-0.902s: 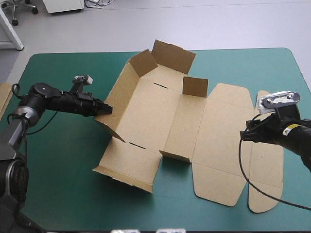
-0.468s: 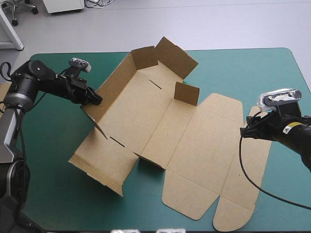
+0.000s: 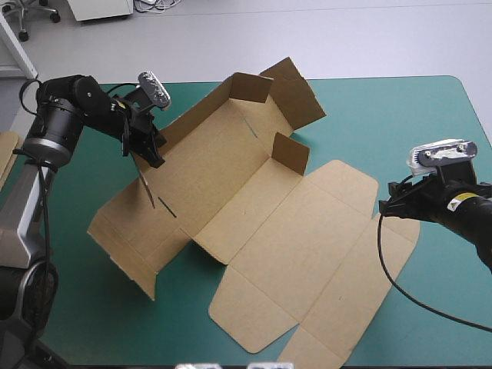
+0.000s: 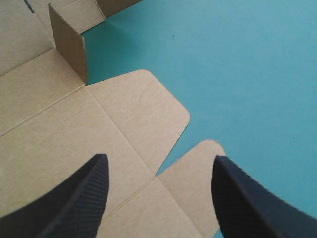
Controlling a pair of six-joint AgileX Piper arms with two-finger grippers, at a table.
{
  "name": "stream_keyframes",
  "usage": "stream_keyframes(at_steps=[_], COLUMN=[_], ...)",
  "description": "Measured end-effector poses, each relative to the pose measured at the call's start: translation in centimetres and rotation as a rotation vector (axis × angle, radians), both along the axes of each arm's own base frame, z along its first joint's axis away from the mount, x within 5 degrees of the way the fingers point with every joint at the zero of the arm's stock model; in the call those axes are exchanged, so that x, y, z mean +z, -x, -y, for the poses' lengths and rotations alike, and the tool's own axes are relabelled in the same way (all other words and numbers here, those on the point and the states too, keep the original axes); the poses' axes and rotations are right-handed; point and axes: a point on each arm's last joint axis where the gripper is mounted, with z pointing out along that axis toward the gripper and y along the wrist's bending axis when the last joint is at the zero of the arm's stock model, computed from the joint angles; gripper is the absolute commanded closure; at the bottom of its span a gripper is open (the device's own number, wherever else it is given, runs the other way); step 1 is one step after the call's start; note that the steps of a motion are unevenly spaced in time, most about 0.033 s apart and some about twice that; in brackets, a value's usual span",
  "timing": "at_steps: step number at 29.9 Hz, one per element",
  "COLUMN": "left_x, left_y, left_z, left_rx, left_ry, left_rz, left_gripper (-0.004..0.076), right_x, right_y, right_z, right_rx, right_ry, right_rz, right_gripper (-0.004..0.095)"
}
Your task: Fold the box
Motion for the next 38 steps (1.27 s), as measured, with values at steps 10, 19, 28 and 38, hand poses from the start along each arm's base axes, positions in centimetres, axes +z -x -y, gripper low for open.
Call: stream_keyframes(at_steps=[10, 19, 28, 38], left_x=[1.2, 2.0, -2.1, -5.0], left_y=[1.1, 4.5, 9.7, 12.5], left_z=[4.4, 11.1, 11.9, 12.2], left_rx=[-0.115, -0.057, -0.059, -0.089], left_ry=[-0.291, -0.409, -0.409, -0.375], left_rz=[0.125, 0.328, 0.564, 0.754], left_gripper=[0.0734, 0.0734, 0.0734, 0.0734], right_x=[0.0, 0.1, 0.1, -0.1], right_y=[0.0, 0.0, 0.0, 0.1], right_z=[0.0, 0.0, 0.0, 0.0], right_rx=[0.000, -0.001, 0.010, 0.025], right_ry=[-0.001, -0.002, 0.013, 0.040], right_rz=[0.000, 0.006, 0.012, -0.009], right_gripper=[0.0333, 0.0333, 0.0333, 0.0333])
